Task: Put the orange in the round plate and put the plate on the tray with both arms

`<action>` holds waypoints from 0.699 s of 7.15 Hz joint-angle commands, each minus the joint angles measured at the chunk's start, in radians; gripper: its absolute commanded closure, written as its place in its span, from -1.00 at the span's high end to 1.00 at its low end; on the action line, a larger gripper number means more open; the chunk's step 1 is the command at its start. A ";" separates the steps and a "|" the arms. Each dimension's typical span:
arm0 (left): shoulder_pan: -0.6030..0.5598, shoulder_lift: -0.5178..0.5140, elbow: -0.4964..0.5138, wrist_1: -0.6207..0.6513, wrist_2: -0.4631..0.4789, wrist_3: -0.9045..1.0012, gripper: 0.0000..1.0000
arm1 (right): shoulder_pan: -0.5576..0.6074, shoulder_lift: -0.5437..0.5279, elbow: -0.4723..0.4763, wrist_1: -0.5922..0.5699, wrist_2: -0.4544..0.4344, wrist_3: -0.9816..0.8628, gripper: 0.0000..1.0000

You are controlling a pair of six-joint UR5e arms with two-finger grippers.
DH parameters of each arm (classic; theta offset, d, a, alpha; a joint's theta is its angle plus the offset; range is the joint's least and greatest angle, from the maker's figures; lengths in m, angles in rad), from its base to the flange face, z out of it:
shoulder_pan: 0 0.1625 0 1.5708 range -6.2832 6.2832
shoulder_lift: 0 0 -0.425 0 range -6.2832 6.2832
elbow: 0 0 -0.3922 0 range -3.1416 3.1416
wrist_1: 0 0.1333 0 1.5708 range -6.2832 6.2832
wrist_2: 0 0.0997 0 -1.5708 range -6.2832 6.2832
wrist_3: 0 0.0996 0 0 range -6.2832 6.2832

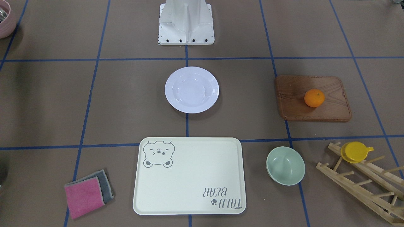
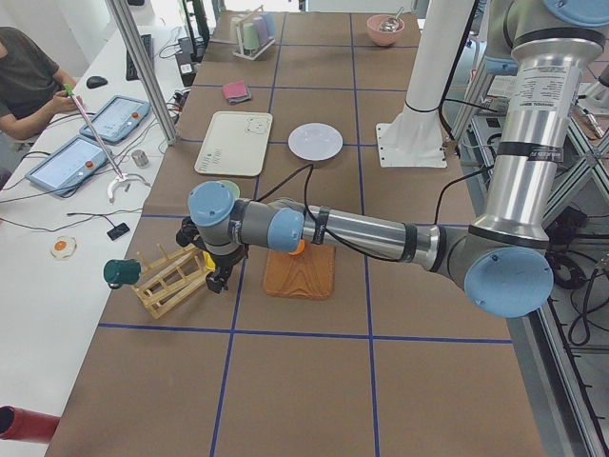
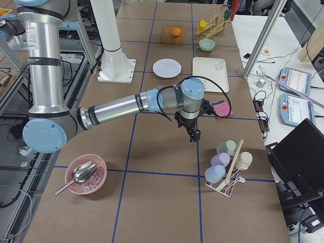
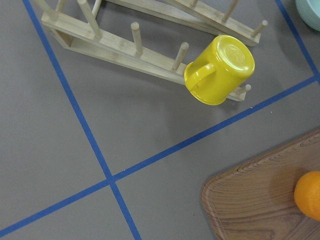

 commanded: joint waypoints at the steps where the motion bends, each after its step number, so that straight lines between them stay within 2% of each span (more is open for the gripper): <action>1: -0.002 0.002 0.001 -0.005 0.001 -0.087 1.00 | 0.000 0.006 0.004 0.000 0.001 0.065 1.00; 5: -0.002 0.020 -0.004 -0.014 0.004 -0.086 1.00 | -0.017 0.006 0.002 0.000 0.004 0.067 1.00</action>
